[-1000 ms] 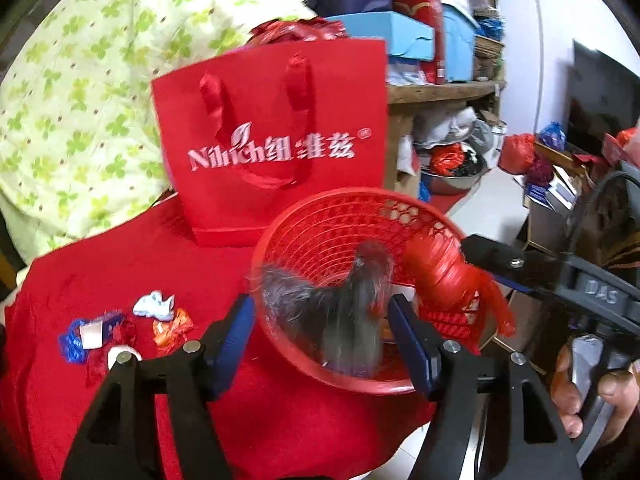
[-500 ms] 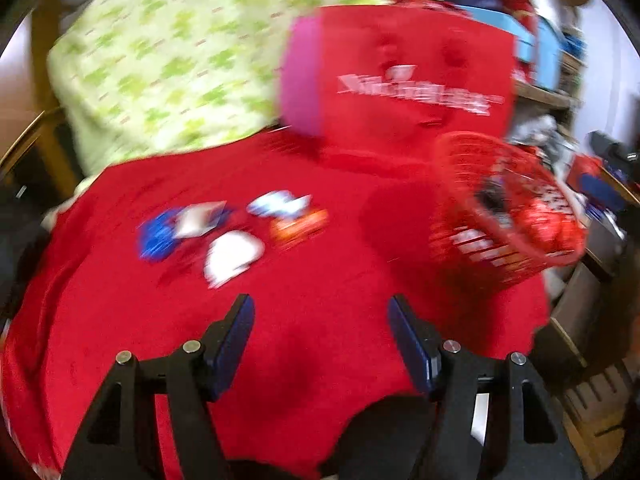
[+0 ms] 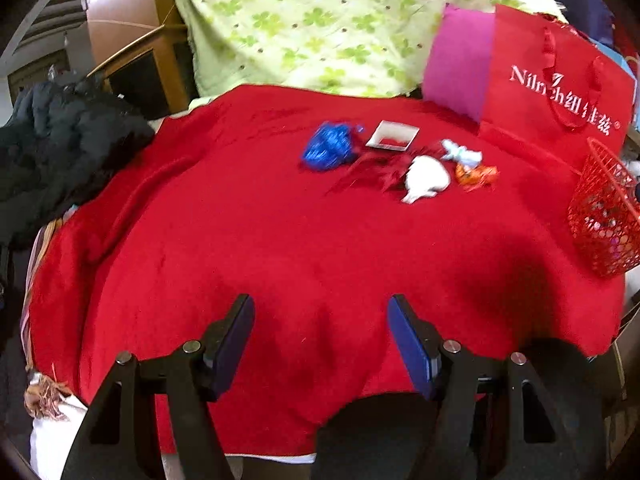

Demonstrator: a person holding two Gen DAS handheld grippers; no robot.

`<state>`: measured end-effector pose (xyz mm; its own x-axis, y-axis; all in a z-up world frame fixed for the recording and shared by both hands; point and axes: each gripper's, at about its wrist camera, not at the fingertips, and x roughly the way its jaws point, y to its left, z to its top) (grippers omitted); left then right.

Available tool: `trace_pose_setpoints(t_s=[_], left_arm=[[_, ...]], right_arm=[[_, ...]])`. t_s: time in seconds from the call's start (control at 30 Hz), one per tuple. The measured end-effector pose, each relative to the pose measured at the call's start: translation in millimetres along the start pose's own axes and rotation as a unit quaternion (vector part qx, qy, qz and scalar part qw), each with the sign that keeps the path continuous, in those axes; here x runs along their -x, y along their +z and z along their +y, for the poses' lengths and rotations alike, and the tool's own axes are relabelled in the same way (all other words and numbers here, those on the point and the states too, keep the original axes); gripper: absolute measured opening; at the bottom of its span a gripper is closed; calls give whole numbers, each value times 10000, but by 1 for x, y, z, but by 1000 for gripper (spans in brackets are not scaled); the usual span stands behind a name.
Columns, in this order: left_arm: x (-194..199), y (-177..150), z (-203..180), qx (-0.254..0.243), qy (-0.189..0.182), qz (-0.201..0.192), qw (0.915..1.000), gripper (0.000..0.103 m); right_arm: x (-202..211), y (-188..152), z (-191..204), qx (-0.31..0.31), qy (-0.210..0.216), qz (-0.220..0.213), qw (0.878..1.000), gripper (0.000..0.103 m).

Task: Collect trash
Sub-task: 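Bring both open tools back over the remaining trash on the cloth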

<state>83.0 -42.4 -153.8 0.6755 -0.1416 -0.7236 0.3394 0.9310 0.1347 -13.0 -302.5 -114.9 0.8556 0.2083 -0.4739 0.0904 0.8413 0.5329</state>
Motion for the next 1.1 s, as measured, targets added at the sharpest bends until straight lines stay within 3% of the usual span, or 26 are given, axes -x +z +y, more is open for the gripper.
trace_pose_setpoints(t_s=[0.13,0.37,0.9,1.1], left_arm=[[-4,-9,14,152,81,74,9998,70],[10,-10,35,481,220,-66,9986,70],[21,-17,81,707,521,-255,9958,70],[8,-25,91,728,494,-114,9961,70]], right_arm=[[-18,-12,15,150,0,315,9994,73],[-29,-19,38,404,10,478,9980,73],[-84,-38,97,841,170,1035,9909,73],[-103,-34,90,723,50,1019,9922,73]])
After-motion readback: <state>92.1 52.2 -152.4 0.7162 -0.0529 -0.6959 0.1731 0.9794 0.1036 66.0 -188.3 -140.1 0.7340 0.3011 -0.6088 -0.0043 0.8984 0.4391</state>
